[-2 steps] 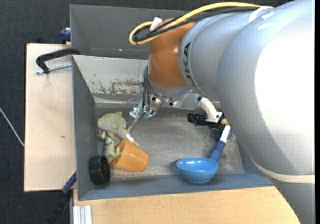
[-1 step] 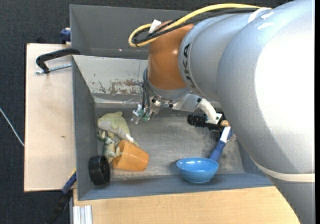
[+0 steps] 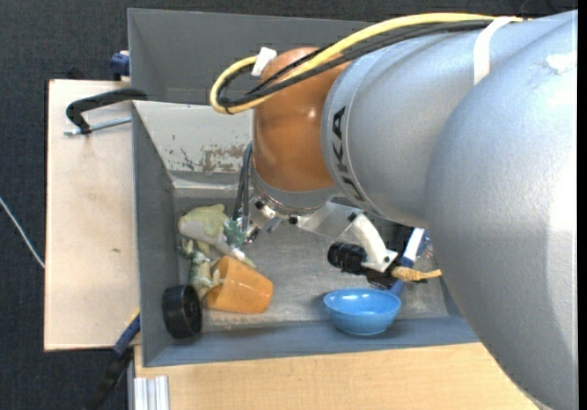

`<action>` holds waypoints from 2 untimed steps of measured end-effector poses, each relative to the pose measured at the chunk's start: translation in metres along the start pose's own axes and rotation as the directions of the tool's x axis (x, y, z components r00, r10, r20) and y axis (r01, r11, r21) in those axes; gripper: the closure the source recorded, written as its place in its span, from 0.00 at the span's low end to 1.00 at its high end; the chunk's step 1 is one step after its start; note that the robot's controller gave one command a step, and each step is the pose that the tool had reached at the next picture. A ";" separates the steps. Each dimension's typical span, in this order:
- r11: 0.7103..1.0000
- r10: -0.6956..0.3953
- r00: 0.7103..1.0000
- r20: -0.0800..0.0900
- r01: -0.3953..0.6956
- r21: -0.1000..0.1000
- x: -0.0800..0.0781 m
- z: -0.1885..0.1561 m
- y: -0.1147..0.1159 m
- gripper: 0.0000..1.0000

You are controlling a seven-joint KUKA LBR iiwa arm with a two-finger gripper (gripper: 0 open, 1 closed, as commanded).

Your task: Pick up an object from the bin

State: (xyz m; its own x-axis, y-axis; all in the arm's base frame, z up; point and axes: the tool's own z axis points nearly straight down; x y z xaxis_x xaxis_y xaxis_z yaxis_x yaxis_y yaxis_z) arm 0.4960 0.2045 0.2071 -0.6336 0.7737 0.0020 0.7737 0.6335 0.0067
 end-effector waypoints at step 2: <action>0.996 -0.087 0.996 0.003 0.087 0.003 -0.002 0.135 0.032 0.00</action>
Offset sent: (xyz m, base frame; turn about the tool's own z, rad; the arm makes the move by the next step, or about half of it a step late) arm 0.0000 0.0000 0.0000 0.0000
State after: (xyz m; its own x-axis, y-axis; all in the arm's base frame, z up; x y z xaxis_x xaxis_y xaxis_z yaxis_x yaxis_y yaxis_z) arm 0.5222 0.2241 0.0719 -0.6985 0.7156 -0.0018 0.7156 0.6985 0.0037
